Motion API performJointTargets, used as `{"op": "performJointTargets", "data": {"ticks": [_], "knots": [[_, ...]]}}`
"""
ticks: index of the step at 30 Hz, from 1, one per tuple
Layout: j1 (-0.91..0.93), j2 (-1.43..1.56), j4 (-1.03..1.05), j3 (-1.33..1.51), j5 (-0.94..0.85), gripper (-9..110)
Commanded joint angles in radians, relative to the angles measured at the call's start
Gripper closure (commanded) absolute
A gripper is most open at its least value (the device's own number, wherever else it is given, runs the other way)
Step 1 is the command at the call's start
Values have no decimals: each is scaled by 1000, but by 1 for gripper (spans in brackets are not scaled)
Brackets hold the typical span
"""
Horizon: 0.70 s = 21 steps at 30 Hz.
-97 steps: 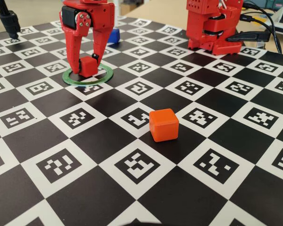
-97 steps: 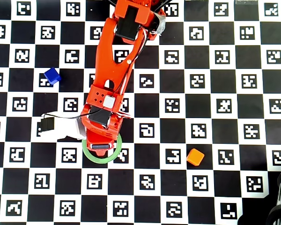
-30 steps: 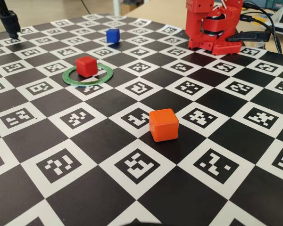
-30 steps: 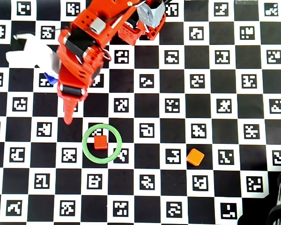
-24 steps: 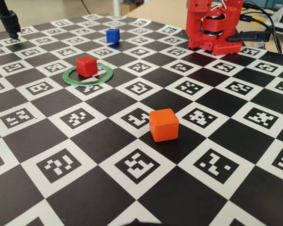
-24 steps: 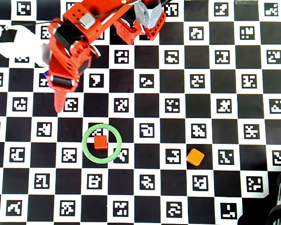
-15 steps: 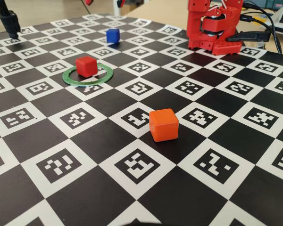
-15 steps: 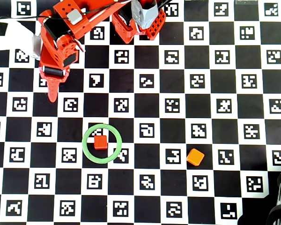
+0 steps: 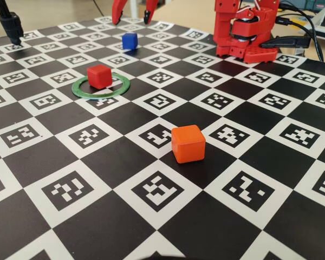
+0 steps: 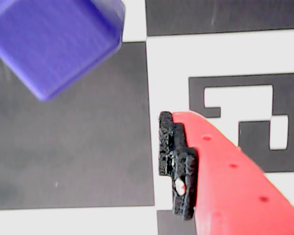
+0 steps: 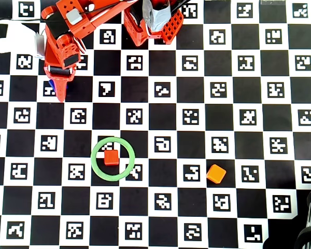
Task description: Grab the red cube then put it in the green circle then put the blue cube on top and finally the orange cube on top
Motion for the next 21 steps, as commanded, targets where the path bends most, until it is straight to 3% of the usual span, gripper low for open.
{"op": "performJointTargets", "data": {"ticks": [1, 21], "knots": [[15, 17, -46, -3, -18, 55], [43, -132, -213, 28, -74, 54]]}}
